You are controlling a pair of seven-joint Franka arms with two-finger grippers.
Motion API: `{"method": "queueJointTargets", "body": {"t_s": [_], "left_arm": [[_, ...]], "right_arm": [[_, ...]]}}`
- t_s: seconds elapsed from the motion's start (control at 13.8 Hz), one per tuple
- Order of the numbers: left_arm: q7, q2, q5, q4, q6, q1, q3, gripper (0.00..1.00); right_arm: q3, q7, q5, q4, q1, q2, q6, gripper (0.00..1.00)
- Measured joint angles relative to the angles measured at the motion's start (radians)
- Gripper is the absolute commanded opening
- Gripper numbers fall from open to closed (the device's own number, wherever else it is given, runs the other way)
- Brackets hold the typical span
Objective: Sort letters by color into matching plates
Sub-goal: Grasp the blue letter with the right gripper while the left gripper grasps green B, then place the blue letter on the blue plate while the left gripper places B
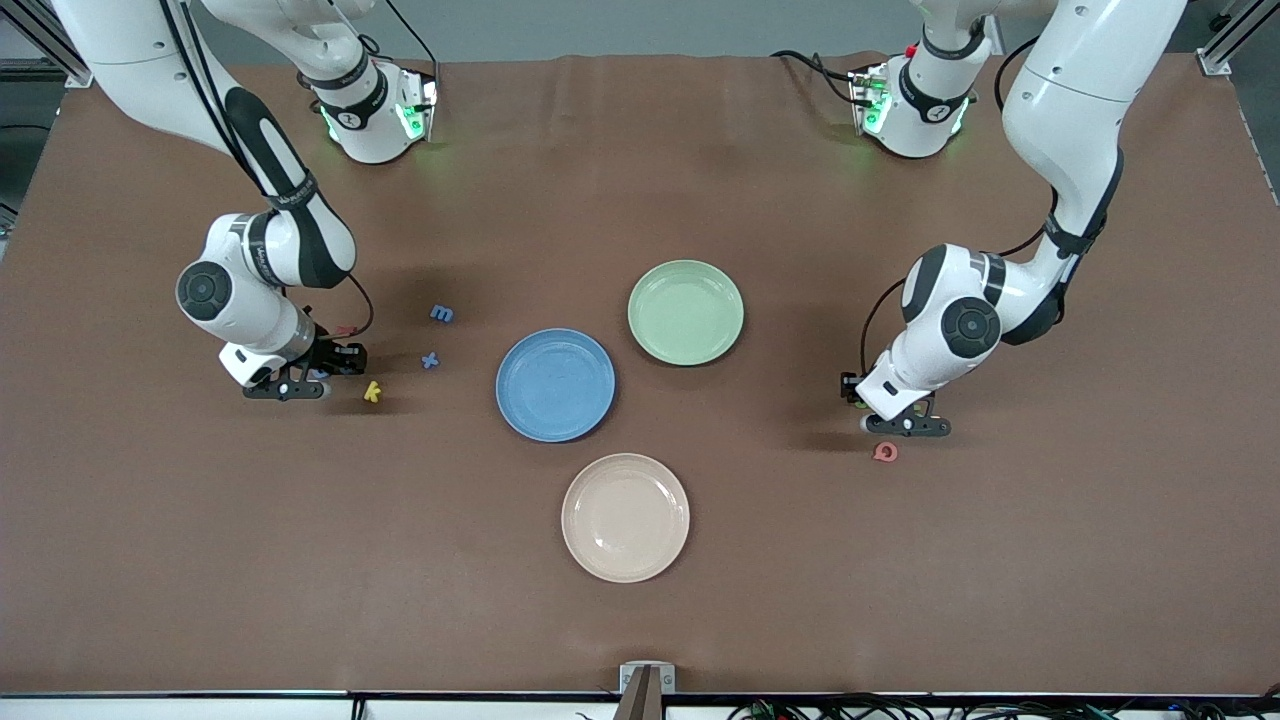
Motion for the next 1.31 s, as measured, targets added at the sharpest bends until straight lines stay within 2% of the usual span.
{"method": "queueJointTargets", "body": {"t_s": [0.22,0.29,0.51,0.73,0.94,1.02,1.16,1.31], "left_arm": [[0.000,-0.006,0.000,0.002,-0.002,0.000,-0.003,0.04],[0.000,-0.008,0.000,0.002,-0.001,0.001,-0.002,0.00],[0.000,-0.006,0.000,0.003,-0.002,0.004,0.000,0.00],[0.000,-0.023,0.000,0.011,-0.045,0.003,0.000,0.00],[-0.038,-0.079,0.000,0.018,-0.145,0.002,-0.027,0.00],[-0.072,-0.096,0.000,0.018,-0.172,0.000,-0.048,0.00],[-0.159,-0.112,0.000,0.018,-0.202,-0.003,-0.101,0.00],[-0.281,-0.113,0.001,0.017,-0.210,-0.010,-0.165,0.00]], "right_arm": [[0.000,0.000,0.000,-0.002,0.000,0.006,0.005,0.56],[0.000,0.000,0.000,-0.002,0.000,0.008,0.006,0.56],[0.000,0.000,0.000,-0.002,0.000,0.010,0.007,0.53],[-0.001,0.000,0.000,-0.001,0.000,0.010,0.008,0.40],[-0.006,0.000,0.000,-0.001,0.000,0.007,0.007,0.04],[-0.007,0.000,0.000,-0.001,0.000,0.007,0.007,0.00],[-0.007,0.000,0.000,0.000,0.000,0.007,0.002,0.00],[-0.004,0.001,0.000,0.013,0.006,0.002,-0.057,0.00]]}}
